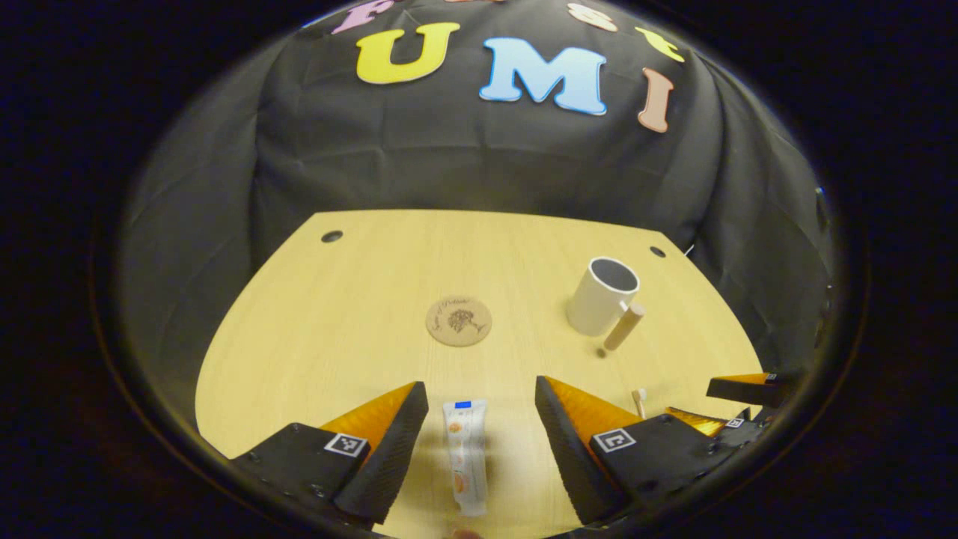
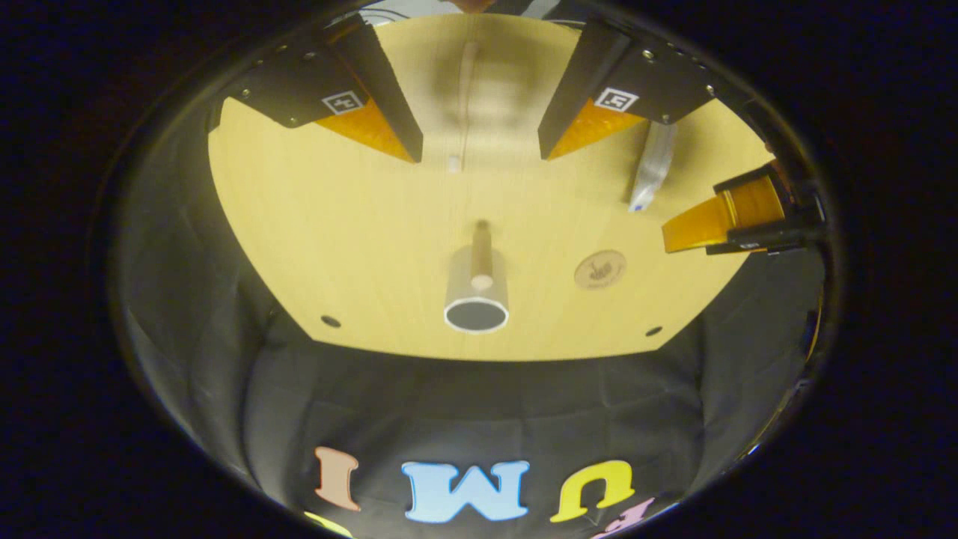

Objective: Put the toothbrush and toothpaste on the desktop into the cup, then pick up the cup and place it on the coaster on the desktop.

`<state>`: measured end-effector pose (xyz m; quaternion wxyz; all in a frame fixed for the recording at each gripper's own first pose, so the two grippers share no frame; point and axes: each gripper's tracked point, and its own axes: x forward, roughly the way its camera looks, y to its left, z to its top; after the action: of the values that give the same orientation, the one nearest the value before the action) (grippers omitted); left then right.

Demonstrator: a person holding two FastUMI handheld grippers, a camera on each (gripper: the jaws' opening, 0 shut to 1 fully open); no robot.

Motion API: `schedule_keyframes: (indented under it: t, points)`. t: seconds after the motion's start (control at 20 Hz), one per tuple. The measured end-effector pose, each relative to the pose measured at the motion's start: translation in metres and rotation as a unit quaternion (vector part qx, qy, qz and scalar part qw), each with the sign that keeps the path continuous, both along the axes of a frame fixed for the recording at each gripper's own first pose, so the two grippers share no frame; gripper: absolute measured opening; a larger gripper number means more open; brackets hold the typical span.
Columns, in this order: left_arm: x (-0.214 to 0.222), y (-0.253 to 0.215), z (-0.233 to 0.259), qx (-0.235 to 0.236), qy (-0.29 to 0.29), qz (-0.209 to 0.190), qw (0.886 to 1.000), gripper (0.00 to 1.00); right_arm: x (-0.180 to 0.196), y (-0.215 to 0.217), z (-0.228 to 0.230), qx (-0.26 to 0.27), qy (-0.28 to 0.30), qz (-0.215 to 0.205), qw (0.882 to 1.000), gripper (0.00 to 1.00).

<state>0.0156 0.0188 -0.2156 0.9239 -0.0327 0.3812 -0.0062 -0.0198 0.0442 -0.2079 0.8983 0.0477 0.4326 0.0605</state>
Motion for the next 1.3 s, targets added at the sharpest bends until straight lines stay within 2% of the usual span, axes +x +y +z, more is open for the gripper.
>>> schedule_keyframes:
  t: [0.2,0.5,0.95,1.15,1.2,1.25,1.3]
  points:
    - [-0.016,0.003,-0.035,-0.006,0.083,0.002,0.997,0.94,-0.008,0.0,-0.012,0.0,0.062,0.005,0.998,0.96]
    - [-0.04,0.015,-0.074,-0.007,0.207,0.0,0.978,0.95,-0.016,-0.001,-0.019,0.007,0.156,0.009,0.988,0.97]
    - [-0.067,0.015,-0.109,-0.011,0.3,0.0,0.954,0.95,-0.02,0.001,-0.049,0.005,0.228,0.028,0.973,0.96]
    - [-0.067,0.017,-0.111,0.007,0.304,-0.003,0.953,0.94,-0.019,0.0,-0.051,-0.011,0.242,0.04,0.969,0.8]
    - [-0.067,0.018,-0.113,0.018,0.303,-0.004,0.953,0.92,-0.022,0.001,-0.052,-0.011,0.251,0.042,0.967,0.67]
    - [-0.068,0.021,-0.114,0.029,0.303,-0.003,0.953,0.86,-0.023,0.002,-0.052,-0.012,0.255,0.046,0.966,0.61]
    - [-0.069,0.023,-0.113,0.034,0.3,-0.003,0.953,0.72,-0.024,0.003,-0.053,-0.013,0.257,0.046,0.965,0.5]
